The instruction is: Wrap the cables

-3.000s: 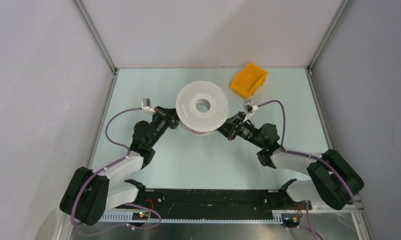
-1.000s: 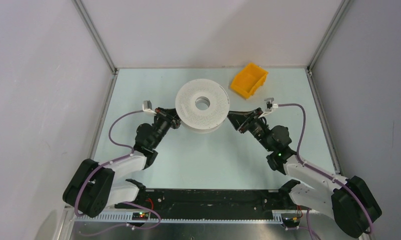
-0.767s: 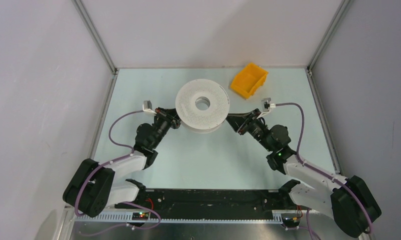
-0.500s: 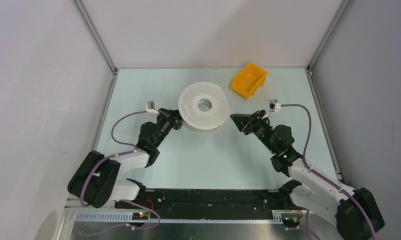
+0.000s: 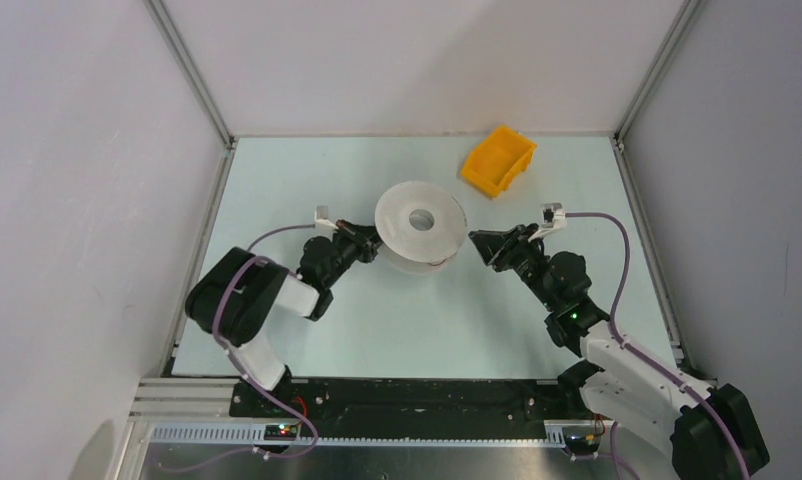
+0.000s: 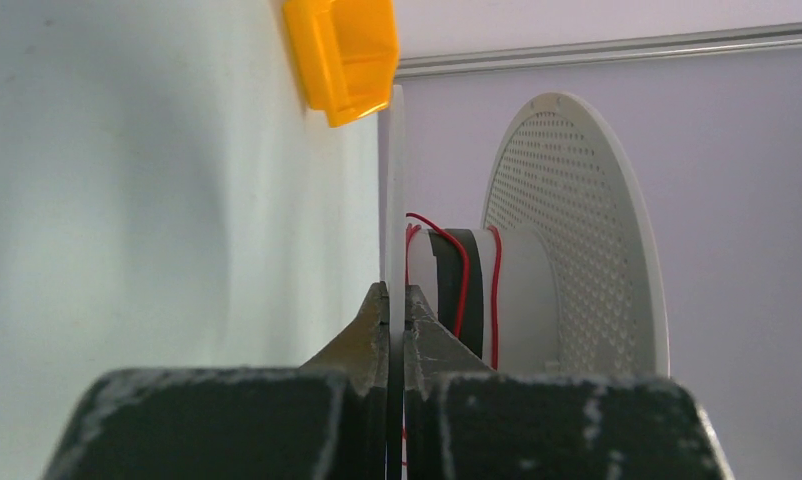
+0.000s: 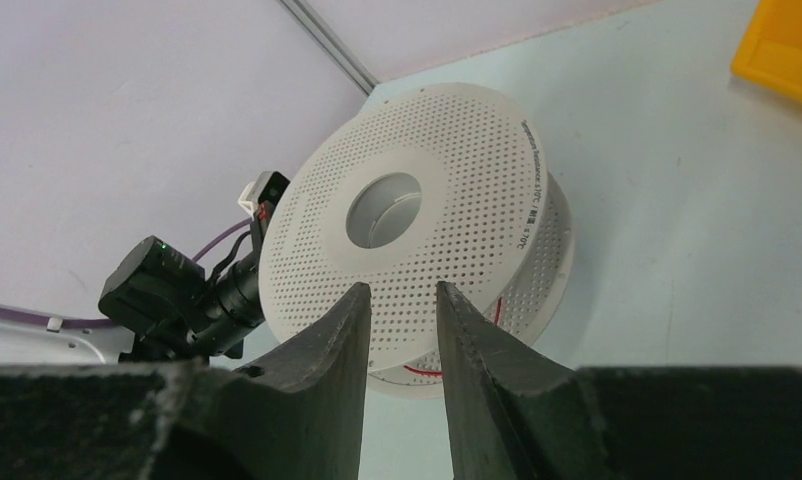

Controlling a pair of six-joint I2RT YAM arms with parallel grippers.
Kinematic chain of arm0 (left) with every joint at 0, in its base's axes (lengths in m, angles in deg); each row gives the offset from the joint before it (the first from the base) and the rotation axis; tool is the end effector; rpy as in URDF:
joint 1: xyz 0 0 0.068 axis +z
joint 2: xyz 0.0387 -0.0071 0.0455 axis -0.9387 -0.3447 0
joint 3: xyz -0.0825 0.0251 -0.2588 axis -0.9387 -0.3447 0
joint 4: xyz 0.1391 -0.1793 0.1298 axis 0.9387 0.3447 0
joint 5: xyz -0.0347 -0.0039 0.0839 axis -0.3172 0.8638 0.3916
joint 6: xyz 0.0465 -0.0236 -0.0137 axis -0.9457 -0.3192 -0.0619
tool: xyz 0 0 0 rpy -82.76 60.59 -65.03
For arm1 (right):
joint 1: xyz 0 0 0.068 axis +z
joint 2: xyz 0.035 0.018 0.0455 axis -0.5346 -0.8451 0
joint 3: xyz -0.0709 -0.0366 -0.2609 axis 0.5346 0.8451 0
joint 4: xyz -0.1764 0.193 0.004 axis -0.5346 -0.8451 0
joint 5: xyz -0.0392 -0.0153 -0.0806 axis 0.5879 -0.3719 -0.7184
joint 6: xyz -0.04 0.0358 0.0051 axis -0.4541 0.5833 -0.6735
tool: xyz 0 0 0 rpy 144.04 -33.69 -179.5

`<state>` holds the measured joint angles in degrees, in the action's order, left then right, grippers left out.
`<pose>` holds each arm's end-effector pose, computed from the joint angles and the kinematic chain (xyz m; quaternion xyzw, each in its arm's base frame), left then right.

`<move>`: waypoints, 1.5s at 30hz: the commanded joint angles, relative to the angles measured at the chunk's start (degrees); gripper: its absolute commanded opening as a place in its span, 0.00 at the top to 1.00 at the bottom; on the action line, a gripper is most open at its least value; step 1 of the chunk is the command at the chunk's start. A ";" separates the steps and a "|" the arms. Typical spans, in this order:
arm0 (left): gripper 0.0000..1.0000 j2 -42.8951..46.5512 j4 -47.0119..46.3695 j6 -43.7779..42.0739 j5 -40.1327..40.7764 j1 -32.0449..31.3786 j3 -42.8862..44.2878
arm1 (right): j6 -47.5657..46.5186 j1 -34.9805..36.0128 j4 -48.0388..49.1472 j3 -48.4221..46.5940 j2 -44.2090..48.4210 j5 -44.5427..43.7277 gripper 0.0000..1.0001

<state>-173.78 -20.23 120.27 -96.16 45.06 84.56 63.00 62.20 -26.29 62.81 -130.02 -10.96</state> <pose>0.2565 -0.1252 0.1580 -0.2934 0.6569 -0.5945 0.3591 0.1726 0.1017 0.2618 0.0089 0.6759 0.4140 0.6097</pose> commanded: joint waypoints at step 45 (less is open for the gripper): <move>0.69 -15.27 -12.61 -5.93 -5.79 8.26 -2.29 | 0.87 -3.13 7.45 0.67 -9.50 3.58 0.66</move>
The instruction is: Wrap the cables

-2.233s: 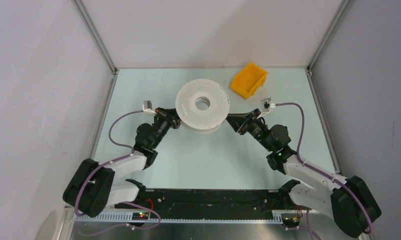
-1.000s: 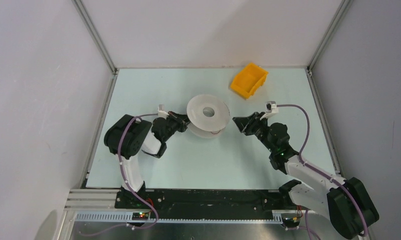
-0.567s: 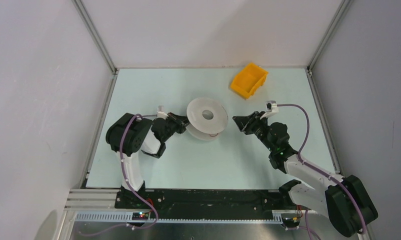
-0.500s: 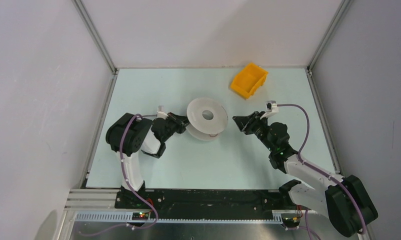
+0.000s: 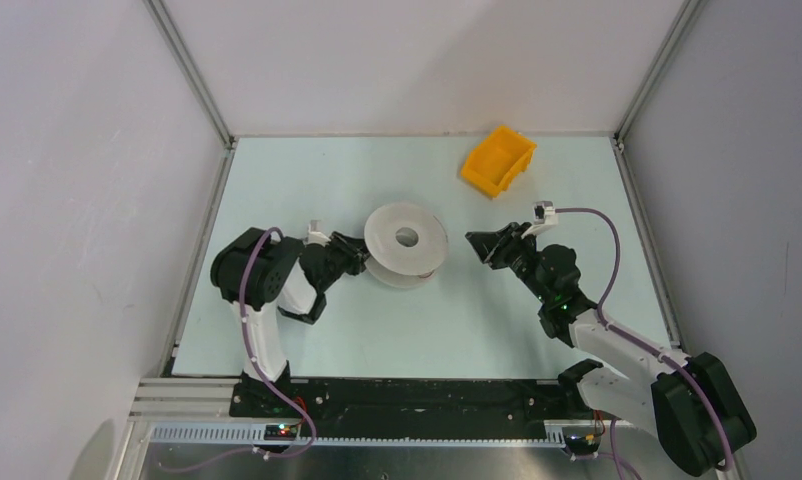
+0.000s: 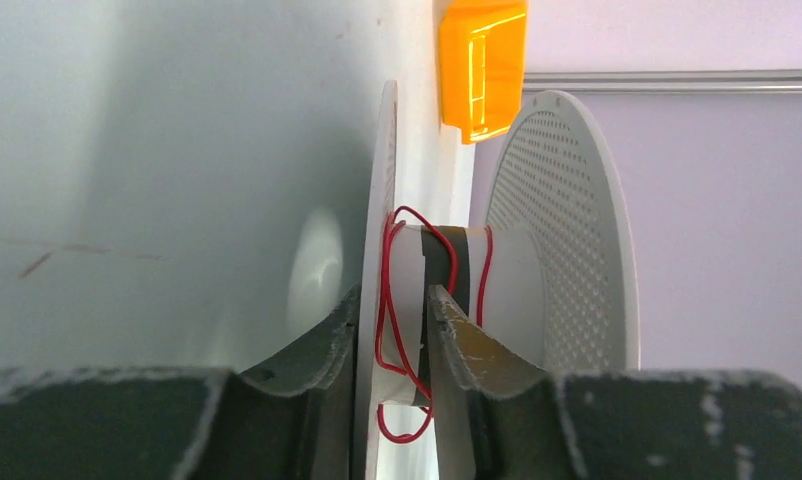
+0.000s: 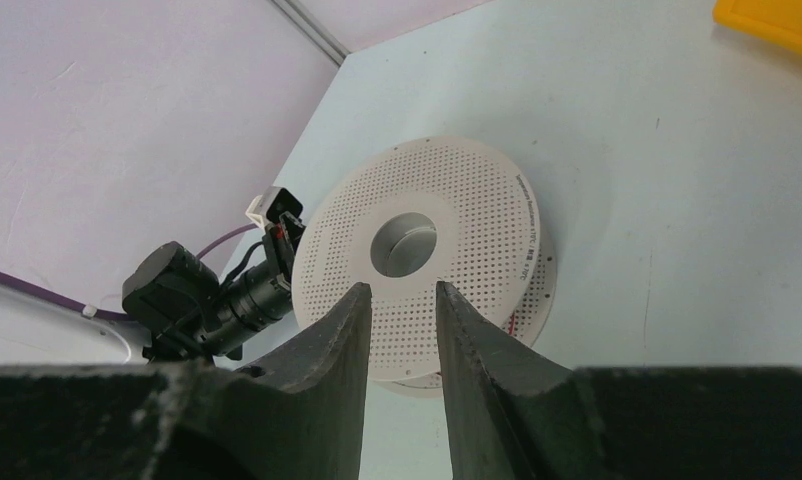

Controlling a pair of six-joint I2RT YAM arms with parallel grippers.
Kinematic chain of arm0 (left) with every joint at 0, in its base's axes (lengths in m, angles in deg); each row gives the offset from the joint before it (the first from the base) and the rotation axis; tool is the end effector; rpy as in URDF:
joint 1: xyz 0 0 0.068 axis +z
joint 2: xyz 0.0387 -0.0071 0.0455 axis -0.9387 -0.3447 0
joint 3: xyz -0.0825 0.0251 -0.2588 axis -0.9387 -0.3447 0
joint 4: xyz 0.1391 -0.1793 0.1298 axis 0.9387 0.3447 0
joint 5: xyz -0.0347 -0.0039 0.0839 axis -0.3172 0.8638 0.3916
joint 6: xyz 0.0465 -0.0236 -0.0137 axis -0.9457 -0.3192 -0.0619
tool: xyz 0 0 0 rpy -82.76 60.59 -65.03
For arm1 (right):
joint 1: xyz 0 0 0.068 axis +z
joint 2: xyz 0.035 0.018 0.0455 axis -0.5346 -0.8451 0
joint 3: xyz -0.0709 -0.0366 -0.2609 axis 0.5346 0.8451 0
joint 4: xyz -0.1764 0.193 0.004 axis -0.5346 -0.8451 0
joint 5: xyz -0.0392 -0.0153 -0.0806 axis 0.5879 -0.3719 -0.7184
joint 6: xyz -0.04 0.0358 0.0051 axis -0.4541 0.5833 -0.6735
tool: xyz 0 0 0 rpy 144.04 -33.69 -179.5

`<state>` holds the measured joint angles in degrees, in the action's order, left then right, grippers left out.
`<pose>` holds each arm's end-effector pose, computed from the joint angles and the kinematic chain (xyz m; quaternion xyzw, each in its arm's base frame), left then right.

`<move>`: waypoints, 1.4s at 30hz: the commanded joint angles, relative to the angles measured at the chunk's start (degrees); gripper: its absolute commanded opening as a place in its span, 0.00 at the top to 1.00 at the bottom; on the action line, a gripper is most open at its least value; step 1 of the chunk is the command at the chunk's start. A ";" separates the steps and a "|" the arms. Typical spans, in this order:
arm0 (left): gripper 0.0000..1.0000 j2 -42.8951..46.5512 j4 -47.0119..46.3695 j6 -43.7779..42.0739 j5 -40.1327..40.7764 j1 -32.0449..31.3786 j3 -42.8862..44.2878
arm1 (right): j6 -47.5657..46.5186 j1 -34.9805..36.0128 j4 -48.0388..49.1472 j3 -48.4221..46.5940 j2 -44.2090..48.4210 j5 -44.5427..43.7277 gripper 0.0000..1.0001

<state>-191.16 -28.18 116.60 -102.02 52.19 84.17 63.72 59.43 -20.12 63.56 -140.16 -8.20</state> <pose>0.2714 -0.0966 0.0903 -0.3169 0.7060 -0.5372 0.3354 0.1963 0.1049 0.2351 0.0156 0.7055 0.4030 0.5827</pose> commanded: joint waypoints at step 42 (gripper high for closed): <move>0.57 18.95 -4.24 1.84 19.09 5.37 -21.35 | 7.21 -4.18 3.84 -0.98 -15.23 11.85 0.72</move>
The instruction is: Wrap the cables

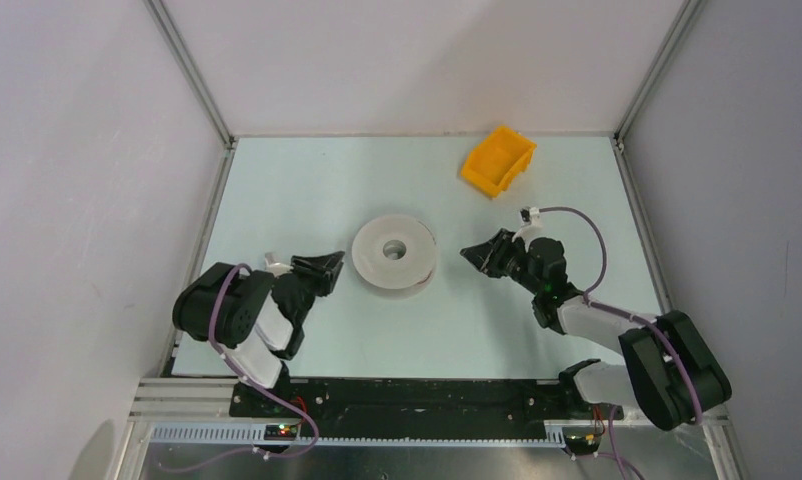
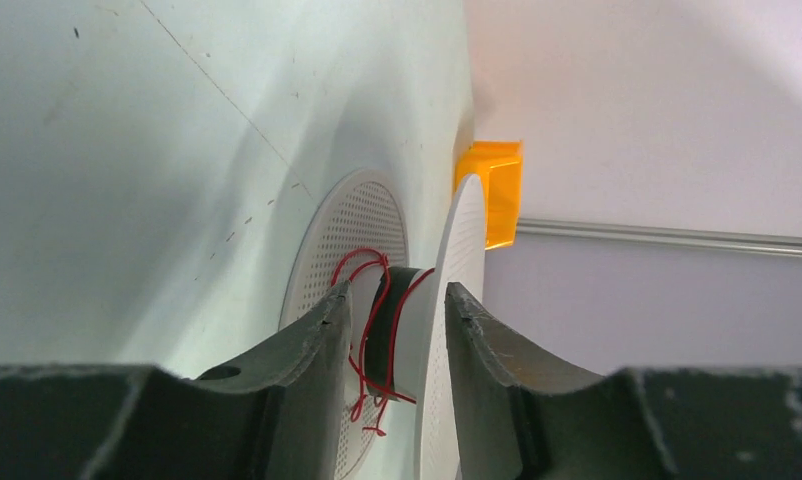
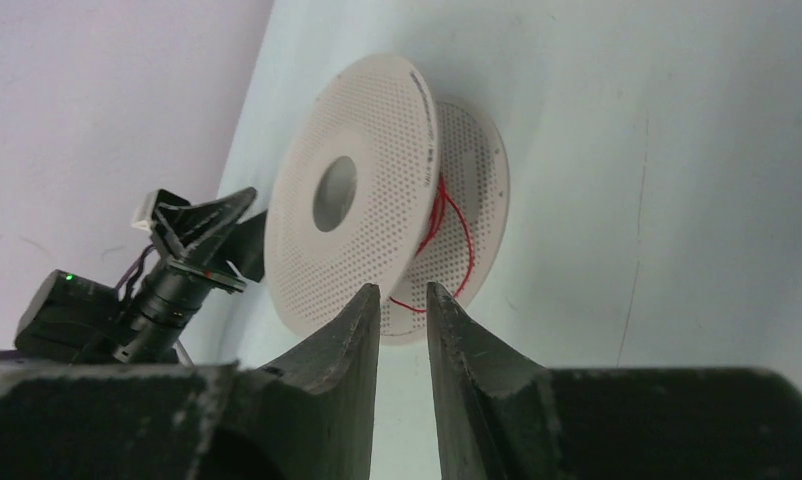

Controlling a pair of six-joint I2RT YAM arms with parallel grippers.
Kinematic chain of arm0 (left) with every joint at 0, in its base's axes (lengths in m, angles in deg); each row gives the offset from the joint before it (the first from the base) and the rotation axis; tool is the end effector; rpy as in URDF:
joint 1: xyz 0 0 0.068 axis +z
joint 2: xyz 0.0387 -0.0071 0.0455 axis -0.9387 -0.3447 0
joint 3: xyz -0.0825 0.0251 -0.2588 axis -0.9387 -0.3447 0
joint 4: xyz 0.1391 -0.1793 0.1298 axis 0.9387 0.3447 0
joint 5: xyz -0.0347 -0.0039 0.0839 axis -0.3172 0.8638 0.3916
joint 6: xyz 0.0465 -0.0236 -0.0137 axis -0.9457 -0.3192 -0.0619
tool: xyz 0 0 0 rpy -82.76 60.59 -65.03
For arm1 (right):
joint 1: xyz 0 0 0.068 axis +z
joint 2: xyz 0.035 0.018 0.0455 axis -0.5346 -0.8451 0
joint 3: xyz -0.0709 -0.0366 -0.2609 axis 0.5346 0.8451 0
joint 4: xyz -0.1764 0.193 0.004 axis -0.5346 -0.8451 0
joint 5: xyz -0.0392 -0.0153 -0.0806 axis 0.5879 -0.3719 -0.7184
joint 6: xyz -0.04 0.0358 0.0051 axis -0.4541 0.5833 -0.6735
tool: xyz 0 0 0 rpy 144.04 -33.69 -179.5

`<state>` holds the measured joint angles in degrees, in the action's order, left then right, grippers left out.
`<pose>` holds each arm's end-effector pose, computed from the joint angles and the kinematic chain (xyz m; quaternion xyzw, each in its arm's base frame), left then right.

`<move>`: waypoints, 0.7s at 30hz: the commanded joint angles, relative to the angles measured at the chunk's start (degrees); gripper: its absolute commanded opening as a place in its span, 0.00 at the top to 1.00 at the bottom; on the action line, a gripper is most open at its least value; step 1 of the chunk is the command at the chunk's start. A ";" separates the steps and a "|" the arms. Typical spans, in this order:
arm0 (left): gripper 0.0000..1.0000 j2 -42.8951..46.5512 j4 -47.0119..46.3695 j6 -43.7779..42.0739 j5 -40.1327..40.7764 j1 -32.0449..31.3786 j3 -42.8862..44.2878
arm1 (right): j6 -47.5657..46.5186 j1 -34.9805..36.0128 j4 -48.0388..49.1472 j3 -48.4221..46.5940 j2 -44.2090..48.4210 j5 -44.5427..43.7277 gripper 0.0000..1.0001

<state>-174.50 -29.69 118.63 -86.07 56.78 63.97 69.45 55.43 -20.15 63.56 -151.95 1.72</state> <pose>0.1939 -0.0449 0.1017 -0.4400 0.6530 -0.4504 0.4207 0.2186 0.1041 0.1913 0.0359 0.7714 0.4276 0.4698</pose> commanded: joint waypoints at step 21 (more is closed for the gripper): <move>0.60 5.29 -0.60 -7.51 -13.85 1.11 2.74 | 7.09 -1.30 14.67 -15.48 -35.43 16.78 0.79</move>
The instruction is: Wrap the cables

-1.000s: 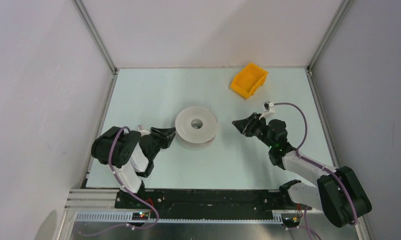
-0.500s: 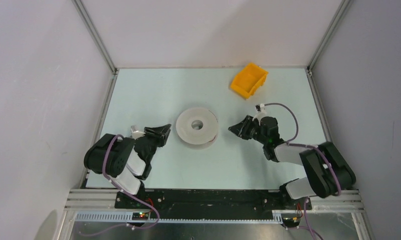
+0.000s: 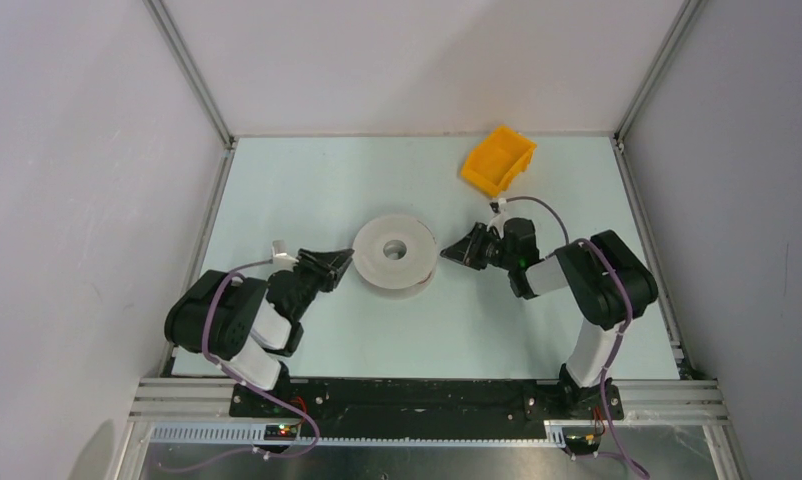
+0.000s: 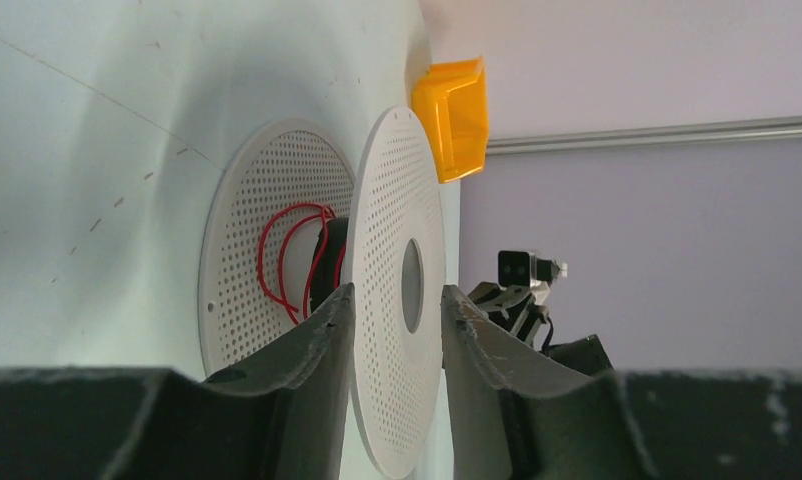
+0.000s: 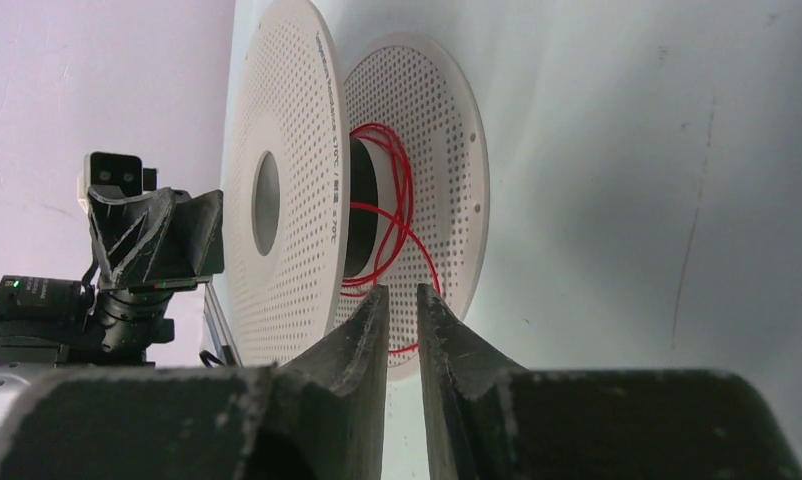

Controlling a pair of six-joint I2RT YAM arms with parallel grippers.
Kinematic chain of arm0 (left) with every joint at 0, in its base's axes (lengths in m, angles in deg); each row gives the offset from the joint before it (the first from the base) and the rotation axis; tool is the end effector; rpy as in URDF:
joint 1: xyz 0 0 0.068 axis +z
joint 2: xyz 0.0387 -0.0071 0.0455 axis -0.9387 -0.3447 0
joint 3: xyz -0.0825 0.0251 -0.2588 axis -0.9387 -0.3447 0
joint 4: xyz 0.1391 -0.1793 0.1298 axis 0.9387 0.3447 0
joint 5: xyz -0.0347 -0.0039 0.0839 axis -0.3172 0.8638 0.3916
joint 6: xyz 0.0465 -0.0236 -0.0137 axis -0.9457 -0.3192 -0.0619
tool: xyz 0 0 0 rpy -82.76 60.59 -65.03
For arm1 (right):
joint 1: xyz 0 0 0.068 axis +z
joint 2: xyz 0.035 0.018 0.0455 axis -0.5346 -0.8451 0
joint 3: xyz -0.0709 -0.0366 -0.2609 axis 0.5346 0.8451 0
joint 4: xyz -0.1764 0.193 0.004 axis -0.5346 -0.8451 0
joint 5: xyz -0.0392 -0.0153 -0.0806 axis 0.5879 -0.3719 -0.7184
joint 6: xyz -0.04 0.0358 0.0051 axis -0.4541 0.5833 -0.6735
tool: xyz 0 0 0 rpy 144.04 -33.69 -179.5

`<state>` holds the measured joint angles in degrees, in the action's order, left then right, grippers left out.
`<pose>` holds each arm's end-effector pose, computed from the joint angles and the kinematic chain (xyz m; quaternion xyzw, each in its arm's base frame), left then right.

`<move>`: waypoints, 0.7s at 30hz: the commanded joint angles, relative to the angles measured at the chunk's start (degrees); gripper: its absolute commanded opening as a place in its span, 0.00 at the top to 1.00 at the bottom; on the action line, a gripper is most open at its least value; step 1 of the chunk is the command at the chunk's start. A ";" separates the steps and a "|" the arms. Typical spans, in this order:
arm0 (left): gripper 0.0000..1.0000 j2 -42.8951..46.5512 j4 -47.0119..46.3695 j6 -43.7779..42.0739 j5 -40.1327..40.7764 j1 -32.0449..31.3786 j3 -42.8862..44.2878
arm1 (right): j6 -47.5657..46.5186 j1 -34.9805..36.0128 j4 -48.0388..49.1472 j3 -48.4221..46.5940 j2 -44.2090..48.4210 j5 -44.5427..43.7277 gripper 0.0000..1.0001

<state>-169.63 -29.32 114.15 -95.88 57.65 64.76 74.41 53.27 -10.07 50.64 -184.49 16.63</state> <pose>0.1965 -0.0486 0.1188 -0.3550 0.6691 -0.5000 0.4198 0.2914 0.1312 0.1236 0.0288 0.8084 0.4869 0.3296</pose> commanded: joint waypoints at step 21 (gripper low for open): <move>0.64 -3.20 -0.92 -2.38 -4.44 -1.97 4.39 | 0.62 3.42 -3.74 -6.76 -6.73 -0.96 0.78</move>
<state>-172.40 -29.01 113.12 -100.05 56.32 68.01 75.92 56.26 -11.95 46.03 -190.92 16.43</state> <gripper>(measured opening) 0.364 0.215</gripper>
